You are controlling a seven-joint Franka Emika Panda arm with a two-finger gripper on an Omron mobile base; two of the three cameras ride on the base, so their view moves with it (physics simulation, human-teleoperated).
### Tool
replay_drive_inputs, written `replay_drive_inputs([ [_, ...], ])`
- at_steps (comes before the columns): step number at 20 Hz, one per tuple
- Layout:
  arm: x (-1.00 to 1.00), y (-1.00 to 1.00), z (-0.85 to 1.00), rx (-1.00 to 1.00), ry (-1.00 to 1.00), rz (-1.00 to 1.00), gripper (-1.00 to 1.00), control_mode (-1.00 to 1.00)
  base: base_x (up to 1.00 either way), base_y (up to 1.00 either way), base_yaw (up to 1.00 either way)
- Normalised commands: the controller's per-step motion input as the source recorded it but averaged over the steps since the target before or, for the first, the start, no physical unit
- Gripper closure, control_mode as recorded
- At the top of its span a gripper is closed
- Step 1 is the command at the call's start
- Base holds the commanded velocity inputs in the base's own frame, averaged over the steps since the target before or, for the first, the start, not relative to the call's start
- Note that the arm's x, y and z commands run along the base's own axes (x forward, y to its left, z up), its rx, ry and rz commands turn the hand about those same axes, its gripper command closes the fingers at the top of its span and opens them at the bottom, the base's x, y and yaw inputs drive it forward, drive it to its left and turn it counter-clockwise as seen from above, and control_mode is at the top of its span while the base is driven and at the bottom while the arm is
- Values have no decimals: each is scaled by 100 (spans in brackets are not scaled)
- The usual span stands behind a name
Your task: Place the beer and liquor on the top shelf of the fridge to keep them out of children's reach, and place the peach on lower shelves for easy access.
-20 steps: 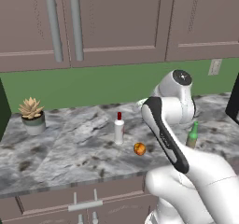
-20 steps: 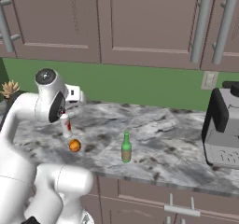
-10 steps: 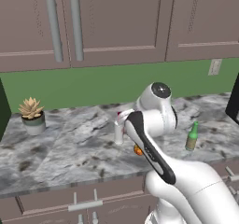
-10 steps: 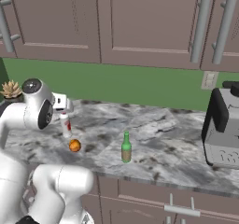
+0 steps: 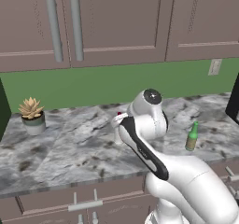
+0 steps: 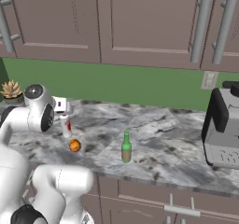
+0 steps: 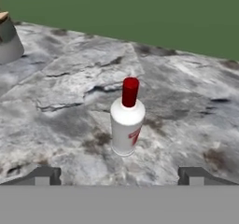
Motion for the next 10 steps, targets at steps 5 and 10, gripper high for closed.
replay_drive_inputs([
  [5, 32, 0, -8, 0, 0, 0, -100, -100, 0, 0, 0],
  [10, 35, 0, -15, 0, 0, 0, -100, -100, 0, 0, 0],
])
